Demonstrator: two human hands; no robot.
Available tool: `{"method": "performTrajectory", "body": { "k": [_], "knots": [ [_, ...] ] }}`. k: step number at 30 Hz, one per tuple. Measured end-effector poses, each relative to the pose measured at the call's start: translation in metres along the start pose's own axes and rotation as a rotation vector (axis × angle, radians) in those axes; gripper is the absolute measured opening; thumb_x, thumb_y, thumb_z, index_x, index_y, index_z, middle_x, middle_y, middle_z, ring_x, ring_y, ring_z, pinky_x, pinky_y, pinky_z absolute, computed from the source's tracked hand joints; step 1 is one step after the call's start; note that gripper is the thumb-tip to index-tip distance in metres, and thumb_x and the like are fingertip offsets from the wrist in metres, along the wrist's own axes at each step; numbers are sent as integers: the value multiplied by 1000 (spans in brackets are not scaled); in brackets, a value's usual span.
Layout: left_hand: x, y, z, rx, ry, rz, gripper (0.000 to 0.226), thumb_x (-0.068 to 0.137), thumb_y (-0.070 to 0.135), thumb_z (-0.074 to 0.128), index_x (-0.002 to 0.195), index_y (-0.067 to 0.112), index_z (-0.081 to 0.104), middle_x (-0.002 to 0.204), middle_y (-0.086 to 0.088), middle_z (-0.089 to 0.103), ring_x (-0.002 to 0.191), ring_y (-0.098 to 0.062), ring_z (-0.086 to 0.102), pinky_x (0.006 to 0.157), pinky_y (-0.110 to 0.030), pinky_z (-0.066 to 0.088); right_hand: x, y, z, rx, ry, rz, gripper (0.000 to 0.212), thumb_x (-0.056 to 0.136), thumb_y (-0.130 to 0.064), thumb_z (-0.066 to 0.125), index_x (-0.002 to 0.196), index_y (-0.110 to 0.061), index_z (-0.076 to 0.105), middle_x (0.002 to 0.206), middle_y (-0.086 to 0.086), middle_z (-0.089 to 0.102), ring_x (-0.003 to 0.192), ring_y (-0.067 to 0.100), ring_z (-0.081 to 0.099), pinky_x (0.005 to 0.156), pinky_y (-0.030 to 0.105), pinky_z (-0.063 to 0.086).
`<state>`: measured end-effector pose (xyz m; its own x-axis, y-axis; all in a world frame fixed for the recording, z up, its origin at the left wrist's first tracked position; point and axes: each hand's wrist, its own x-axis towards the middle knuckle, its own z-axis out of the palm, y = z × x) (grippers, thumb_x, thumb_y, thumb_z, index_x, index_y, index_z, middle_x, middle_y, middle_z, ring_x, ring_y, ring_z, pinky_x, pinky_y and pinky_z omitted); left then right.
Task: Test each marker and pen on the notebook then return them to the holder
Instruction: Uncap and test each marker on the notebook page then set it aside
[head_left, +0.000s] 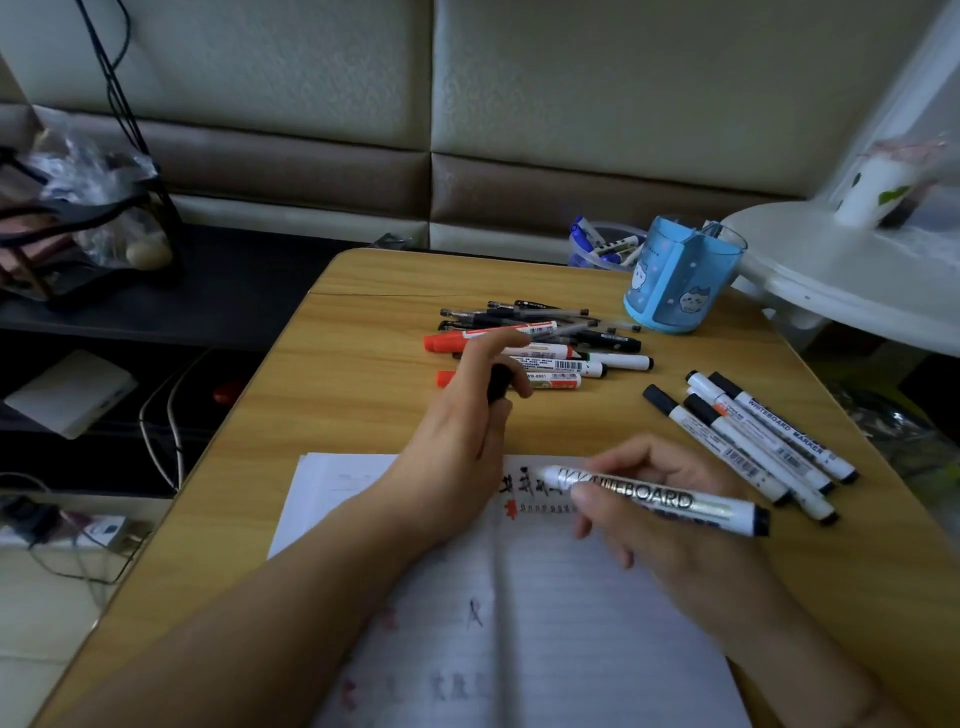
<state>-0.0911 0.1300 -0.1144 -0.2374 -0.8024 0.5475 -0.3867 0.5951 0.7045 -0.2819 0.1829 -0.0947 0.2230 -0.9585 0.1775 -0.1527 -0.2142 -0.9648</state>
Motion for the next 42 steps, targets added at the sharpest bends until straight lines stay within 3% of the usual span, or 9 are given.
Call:
{"method": "performTrajectory", "body": {
  "k": [2,7,12,15,28,32,36,39,42],
  "knots": [
    [1,-1,0,-59,6,-56,54,93,-4,53,136,23,35,101,10,62,87,-16,62,77,-36,51,0,2,6,-15,-8,-13,26,77,-27,80,77,-7,63,60,16,67,44,14,58,43,23,44],
    [2,0,-1,-195,109,-239,37,84,18,73,113,21,50,89,6,72,83,-19,68,80,-49,52,1,10,15,-40,22,-38,28,77,-37,66,63,-16,54,46,7,51,40,23,43,39,43,34],
    [4,-1,1,-231,125,-293,41,79,8,79,98,19,45,84,2,73,59,5,54,66,-19,40,0,13,16,-64,56,-53,29,78,-38,65,61,-19,51,45,9,46,39,29,36,38,43,30],
    [4,-1,2,-190,110,-283,41,78,9,80,96,22,45,84,2,72,56,8,50,61,-11,36,1,15,16,-102,34,-45,28,77,-39,65,62,-19,53,48,6,48,43,25,38,41,37,32],
    [3,-7,2,-127,110,-192,19,89,21,66,106,22,58,95,11,68,88,-13,65,73,-47,51,2,15,14,-124,27,-51,28,78,-37,64,61,-19,51,48,6,48,44,22,40,41,39,32],
    [3,-6,1,-94,94,-166,14,92,18,65,104,23,61,89,16,65,77,-6,59,68,-39,50,1,13,14,-63,24,-31,28,77,-35,64,60,-17,50,46,4,46,42,23,38,39,41,29],
    [3,-5,-1,-80,70,-120,11,94,13,62,103,19,63,86,18,62,75,-2,56,66,-19,44,2,12,14,-36,24,-14,29,78,-32,65,59,-16,49,45,5,46,42,23,38,40,42,30],
    [2,-5,0,-111,49,-109,9,97,14,57,104,16,63,83,19,58,75,2,53,68,-10,38,2,11,12,20,68,-11,26,80,-17,68,59,-17,52,45,2,48,41,19,41,40,35,32],
    [1,-6,0,-168,50,-85,21,99,21,47,112,13,62,87,16,59,82,3,55,74,-10,38,0,6,5,94,172,-74,16,80,-24,75,76,-15,62,55,1,56,45,13,47,40,24,38]
  ]
}}
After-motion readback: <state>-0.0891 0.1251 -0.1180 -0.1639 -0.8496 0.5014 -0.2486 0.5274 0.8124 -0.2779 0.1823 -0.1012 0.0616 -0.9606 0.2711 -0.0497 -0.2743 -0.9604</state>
